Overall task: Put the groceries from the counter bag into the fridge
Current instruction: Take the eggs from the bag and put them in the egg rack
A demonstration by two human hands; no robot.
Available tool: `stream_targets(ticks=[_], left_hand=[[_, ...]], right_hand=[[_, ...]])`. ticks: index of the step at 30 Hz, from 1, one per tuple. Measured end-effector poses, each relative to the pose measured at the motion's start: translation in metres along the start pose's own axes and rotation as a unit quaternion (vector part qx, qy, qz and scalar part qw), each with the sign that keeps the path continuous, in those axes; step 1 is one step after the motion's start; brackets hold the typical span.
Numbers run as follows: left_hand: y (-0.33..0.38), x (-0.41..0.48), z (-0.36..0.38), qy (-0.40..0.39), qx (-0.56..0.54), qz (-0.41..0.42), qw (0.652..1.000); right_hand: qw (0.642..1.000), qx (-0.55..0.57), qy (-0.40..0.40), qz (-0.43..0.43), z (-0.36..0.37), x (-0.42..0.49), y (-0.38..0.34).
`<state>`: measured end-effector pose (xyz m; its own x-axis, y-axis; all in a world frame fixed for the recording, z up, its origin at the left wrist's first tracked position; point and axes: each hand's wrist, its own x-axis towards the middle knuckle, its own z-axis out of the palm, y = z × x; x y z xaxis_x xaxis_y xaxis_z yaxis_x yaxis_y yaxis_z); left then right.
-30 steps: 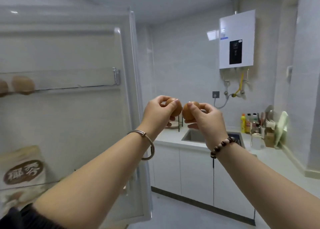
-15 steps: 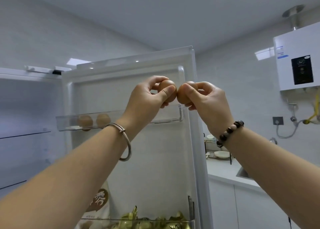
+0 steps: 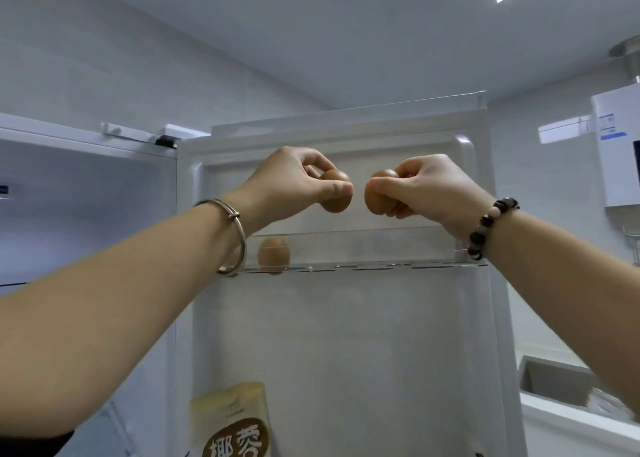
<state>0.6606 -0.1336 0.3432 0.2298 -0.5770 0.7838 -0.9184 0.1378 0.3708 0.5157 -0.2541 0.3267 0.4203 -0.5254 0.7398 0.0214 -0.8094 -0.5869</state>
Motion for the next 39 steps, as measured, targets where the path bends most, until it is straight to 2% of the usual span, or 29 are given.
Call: stream_targets(ticks=[4, 8, 14, 21, 29, 39], left_hand=[[-0.020, 0.012, -0.008, -0.101, 0.074, -0.034, 0.991], [-0.028, 0.023, -0.013, -0.201, 0.104, -0.069, 0.972], [-0.036, 0.029, -0.006, -0.261, 0.115, -0.085, 0.955], [-0.037, 0.036, 0.003, -0.286, 0.139, -0.073, 0.945], [-0.039, 0.042, 0.007, -0.336, 0.158, -0.100, 0.923], [-0.043, 0.047, 0.013, -0.366, 0.122, -0.125, 0.914]], right_hand=[[0.990, -0.082, -0.100, 0.046, 0.007, 0.009, -0.004], [0.973, -0.113, -0.181, 0.090, 0.010, 0.020, -0.008], [0.947, -0.132, -0.279, 0.094, 0.017, 0.025, -0.011], [0.940, -0.174, -0.279, 0.085, 0.019, 0.029, -0.009], [0.933, -0.229, -0.268, 0.075, 0.018, 0.031, -0.006], [0.907, -0.249, -0.324, 0.096, 0.021, 0.040, 0.003]])
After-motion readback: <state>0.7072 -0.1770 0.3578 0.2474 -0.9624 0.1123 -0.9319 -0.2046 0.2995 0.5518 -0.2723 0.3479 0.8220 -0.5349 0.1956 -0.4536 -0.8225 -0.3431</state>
